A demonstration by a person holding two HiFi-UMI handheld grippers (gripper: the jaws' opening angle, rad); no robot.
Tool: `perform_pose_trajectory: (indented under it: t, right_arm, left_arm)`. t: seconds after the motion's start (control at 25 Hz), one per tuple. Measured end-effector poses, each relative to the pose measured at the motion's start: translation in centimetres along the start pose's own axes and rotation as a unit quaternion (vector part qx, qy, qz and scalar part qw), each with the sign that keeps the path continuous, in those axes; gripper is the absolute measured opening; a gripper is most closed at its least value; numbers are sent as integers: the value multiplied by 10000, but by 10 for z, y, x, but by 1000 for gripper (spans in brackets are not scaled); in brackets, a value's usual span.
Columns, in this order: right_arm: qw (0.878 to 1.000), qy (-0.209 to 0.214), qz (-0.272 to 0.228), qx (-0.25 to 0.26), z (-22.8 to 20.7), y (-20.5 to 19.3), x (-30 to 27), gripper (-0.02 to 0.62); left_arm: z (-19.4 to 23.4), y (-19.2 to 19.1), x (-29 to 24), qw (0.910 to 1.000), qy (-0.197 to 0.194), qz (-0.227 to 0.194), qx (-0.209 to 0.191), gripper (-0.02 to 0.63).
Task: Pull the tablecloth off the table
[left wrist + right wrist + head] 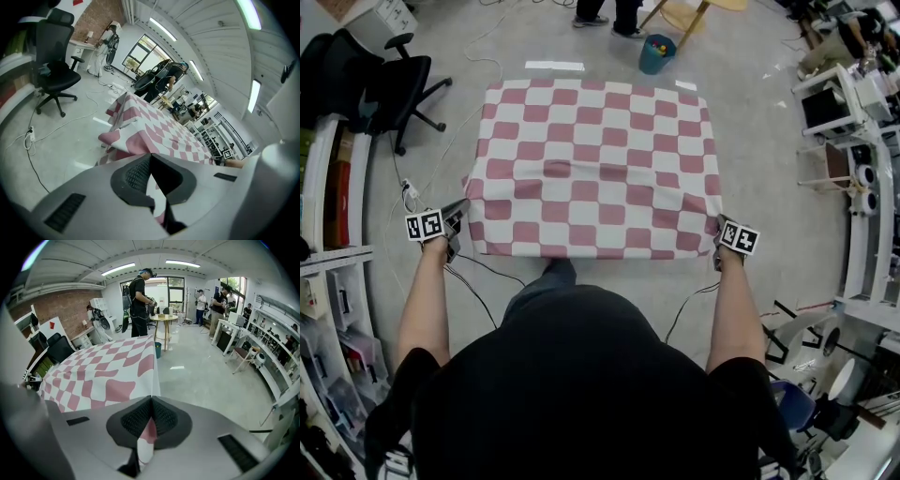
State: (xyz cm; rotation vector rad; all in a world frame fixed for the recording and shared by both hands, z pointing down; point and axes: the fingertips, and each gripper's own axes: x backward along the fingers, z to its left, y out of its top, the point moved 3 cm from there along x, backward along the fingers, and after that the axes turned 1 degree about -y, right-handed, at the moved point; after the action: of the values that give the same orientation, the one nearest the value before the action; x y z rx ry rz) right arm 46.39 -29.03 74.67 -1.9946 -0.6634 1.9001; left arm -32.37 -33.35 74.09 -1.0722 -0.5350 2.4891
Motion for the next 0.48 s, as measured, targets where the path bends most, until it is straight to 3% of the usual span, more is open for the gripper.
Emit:
perform_pose_trajectory:
  t: [0.24, 0.48]
  right_arm:
    - [9995, 266, -141, 24, -15, -40, 22, 28]
    - [9977, 572, -358, 63, -42, -111, 64, 28]
  left_arm:
    - [-31, -31, 22, 9981, 72, -537, 306, 21]
    - [-86, -104, 60, 9917, 66, -1160, 541, 21]
